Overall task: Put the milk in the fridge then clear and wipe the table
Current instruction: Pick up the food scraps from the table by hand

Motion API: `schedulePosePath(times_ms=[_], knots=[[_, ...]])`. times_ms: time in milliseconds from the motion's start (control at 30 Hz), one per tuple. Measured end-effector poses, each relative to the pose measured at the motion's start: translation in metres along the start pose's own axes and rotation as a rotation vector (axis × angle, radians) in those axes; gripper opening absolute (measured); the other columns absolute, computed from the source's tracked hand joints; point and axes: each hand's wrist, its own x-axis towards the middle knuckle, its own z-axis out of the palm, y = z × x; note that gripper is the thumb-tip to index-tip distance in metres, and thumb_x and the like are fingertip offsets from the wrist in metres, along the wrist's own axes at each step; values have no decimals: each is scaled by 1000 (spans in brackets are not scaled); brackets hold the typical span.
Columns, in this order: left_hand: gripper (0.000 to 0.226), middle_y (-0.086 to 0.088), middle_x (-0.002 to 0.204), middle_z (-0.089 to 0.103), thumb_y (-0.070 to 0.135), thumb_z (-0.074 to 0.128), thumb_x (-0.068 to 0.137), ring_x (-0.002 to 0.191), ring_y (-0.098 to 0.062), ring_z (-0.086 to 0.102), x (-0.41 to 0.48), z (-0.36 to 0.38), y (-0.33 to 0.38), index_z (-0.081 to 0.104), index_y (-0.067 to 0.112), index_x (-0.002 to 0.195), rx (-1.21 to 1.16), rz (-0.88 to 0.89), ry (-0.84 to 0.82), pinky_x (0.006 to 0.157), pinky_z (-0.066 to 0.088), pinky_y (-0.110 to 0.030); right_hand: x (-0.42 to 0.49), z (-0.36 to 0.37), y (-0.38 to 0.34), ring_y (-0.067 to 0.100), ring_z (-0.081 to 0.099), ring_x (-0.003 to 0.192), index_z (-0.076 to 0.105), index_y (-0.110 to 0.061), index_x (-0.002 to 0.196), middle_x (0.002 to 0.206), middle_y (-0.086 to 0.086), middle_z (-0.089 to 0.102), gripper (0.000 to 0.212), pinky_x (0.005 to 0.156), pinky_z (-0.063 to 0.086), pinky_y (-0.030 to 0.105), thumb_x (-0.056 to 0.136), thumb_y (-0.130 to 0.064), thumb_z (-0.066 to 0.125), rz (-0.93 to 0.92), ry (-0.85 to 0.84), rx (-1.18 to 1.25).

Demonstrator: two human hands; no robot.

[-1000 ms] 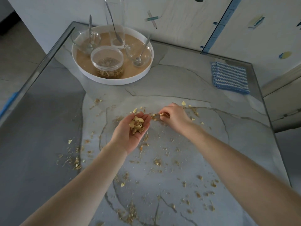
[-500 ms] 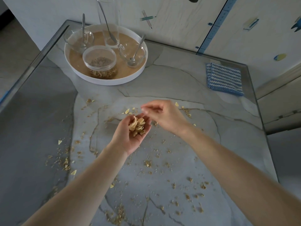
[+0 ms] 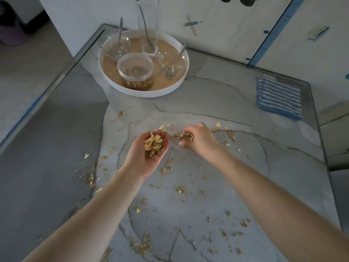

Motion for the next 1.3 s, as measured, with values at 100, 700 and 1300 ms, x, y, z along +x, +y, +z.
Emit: schedulePosePath(times_ms=[100, 700, 1300], knots=[[33, -10, 70, 70, 20, 38, 96, 63, -19, 70, -1, -2, 0, 61, 4, 78, -4, 2, 12, 63, 57, -31, -1, 2, -6, 15, 54, 85, 60, -9, 114, 104, 3, 52, 27, 72, 38, 22, 88, -16, 57, -7, 0, 57], [29, -17, 102, 66, 18, 41, 96, 90, -24, 66, -6, 1, -7, 57, -2, 108, 2, -4, 14, 75, 58, -35, -12, -32, -51, 12, 64, 88, 68, -9, 103, 98, 7, 71, 28, 84, 51, 26, 78, -19, 71, -214, -226, 413], [29, -14, 76, 68, 17, 42, 95, 71, -24, 68, -9, -16, 8, 61, -1, 85, -63, 50, 51, 70, 57, -38, 13, -1, -6, 25, 42, 120, 56, -13, 124, 130, 9, 51, 32, 96, 38, 34, 94, -21, 47, -517, -110, -337]])
